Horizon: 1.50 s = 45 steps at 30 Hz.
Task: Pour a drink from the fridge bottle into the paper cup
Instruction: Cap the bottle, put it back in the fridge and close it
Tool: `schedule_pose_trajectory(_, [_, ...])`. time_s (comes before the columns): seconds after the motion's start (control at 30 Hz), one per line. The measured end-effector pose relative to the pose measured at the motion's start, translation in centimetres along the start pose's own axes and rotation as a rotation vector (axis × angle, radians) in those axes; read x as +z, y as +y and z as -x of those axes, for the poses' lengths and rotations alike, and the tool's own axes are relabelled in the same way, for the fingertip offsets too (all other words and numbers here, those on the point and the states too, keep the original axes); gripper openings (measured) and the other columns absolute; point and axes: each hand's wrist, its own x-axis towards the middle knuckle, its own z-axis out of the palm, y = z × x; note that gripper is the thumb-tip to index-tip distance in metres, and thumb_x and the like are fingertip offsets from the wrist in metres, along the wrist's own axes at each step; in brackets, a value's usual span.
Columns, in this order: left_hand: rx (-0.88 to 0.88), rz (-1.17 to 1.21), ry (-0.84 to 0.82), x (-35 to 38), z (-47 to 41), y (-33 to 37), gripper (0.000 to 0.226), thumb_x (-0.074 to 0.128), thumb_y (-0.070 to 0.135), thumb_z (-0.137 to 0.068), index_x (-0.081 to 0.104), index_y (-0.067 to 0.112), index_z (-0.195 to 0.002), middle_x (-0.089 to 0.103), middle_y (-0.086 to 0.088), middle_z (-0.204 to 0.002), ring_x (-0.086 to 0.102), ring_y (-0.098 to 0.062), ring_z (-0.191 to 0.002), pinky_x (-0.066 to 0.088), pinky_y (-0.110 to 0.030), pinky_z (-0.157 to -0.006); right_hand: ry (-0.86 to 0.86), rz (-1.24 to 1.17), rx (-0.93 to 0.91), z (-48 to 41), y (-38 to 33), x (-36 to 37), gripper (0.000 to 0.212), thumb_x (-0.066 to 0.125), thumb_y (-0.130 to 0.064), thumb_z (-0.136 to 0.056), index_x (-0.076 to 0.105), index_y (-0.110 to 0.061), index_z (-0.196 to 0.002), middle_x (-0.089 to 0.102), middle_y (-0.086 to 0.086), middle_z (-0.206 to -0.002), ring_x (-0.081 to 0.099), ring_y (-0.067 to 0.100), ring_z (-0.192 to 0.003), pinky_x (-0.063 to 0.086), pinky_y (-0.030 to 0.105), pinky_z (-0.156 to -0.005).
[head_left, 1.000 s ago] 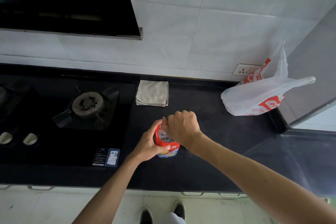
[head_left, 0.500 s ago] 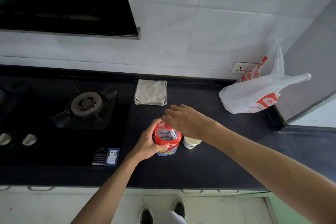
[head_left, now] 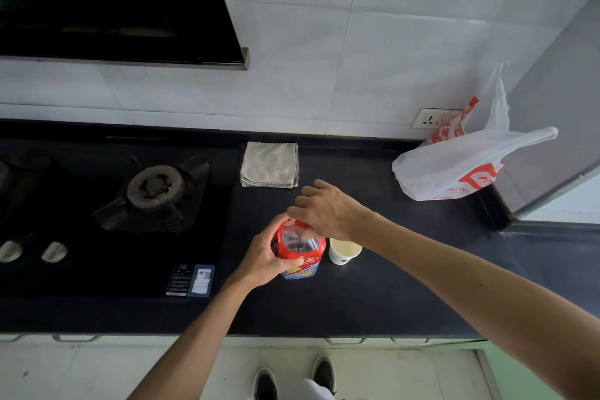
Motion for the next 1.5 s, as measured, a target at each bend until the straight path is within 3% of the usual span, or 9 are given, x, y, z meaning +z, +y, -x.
schedule_pose_trajectory(0.1, [-0.001,0.008,0.017,0.1,0.1,0.0,0.086,0.088,0.008,-0.070,0.044,0.041,-0.136,0.060,0.014,-0.127,0.060,-0.002,-0.117,0.057,-0.029,-0.093,-0.049,0.024,0.158,-0.5,-0.6,0.1,0.048,0.045,-0.054,-0.093,0.063,-0.017,-0.068,0.056,-0.003,-0.052,0.039,0.017,-0.049,0.037,0.031,-0.068])
schedule_pose_trajectory(0.2, [-0.030,0.023,0.021,0.3,0.1,-0.5,0.090,0.088,0.010,-0.070,0.041,0.026,-0.146,0.061,0.008,-0.130,0.061,-0.005,-0.119,0.056,-0.034,-0.097,-0.157,0.045,0.384,-0.5,-2.2,-0.6,0.054,0.038,-0.049,-0.098,0.054,-0.017,-0.057,0.049,-0.003,-0.046,0.044,0.016,-0.045,0.033,0.036,-0.080])
schedule_pose_trajectory(0.4, [-0.038,0.017,-0.006,0.0,0.0,-0.6,0.099,0.090,0.030,-0.065,0.038,0.030,-0.149,0.061,0.010,-0.134,0.059,-0.010,-0.124,0.054,-0.041,-0.101,-0.254,0.033,0.715,-1.6,-4.7,-1.8,0.054,0.029,-0.042,-0.104,0.040,-0.017,-0.057,0.040,-0.004,-0.051,0.037,0.014,-0.048,0.029,0.039,-0.088])
schedule_pose_trajectory(0.5, [-0.033,-0.016,-0.017,0.0,-0.2,-0.7,0.092,0.090,0.024,-0.067,0.042,0.041,-0.143,0.065,0.011,-0.127,0.062,-0.013,-0.121,0.055,-0.041,-0.099,-0.240,-0.058,0.796,-1.0,-4.6,-1.2,0.057,0.027,-0.053,-0.102,0.043,-0.016,-0.062,0.046,-0.003,-0.054,0.049,0.018,-0.055,0.031,0.040,-0.093])
schedule_pose_trajectory(0.6, [0.013,-0.032,-0.028,0.0,-0.1,-0.4,0.091,0.086,0.004,-0.071,0.045,0.064,-0.125,0.061,0.031,-0.121,0.061,-0.002,-0.118,0.055,-0.028,-0.094,-0.060,-0.232,0.758,1.3,-4.4,0.4,0.052,0.031,-0.064,-0.094,0.047,-0.018,-0.075,0.059,-0.004,-0.067,0.057,0.019,-0.064,0.040,0.038,-0.087])
schedule_pose_trajectory(0.77, [0.008,0.001,-0.056,-0.2,0.1,-0.4,0.090,0.086,0.014,-0.069,0.040,0.044,-0.139,0.057,0.011,-0.133,0.058,-0.010,-0.124,0.053,-0.040,-0.101,0.021,-0.672,0.682,4.7,-4.4,3.4,0.060,0.061,-0.065,-0.080,0.048,-0.028,-0.126,0.051,-0.009,-0.115,0.048,0.011,-0.104,0.051,0.034,-0.083])
schedule_pose_trajectory(0.9, [0.023,-0.007,-0.066,-0.3,0.1,-0.1,0.089,0.087,0.024,-0.067,0.038,0.051,-0.136,0.053,0.017,-0.134,0.054,-0.008,-0.128,0.052,-0.040,-0.103,0.032,-0.770,0.684,5.3,-5.0,4.2,0.073,0.076,-0.048,-0.079,0.042,-0.031,-0.141,0.044,-0.008,-0.135,0.037,0.010,-0.120,0.044,0.031,-0.096])
schedule_pose_trajectory(1.33, [0.070,0.005,-0.132,-1.4,0.1,-0.2,0.093,0.090,0.024,-0.066,0.039,0.034,-0.143,0.052,0.015,-0.136,0.053,-0.012,-0.130,0.053,-0.044,-0.102,0.019,-0.888,0.691,4.4,-5.7,5.8,0.080,0.083,-0.040,-0.074,0.036,-0.038,-0.139,0.043,-0.012,-0.137,0.047,0.011,-0.123,0.052,0.036,-0.097])
schedule_pose_trajectory(1.5, [0.066,0.027,-0.114,-1.7,0.4,-0.3,0.089,0.092,0.024,-0.064,0.041,0.034,-0.137,0.055,0.010,-0.132,0.056,-0.015,-0.126,0.055,-0.042,-0.099,0.031,-0.912,0.685,3.9,-6.0,5.8,0.080,0.086,-0.038,-0.071,0.038,-0.041,-0.135,0.042,-0.016,-0.131,0.053,0.010,-0.116,0.053,0.026,-0.091])
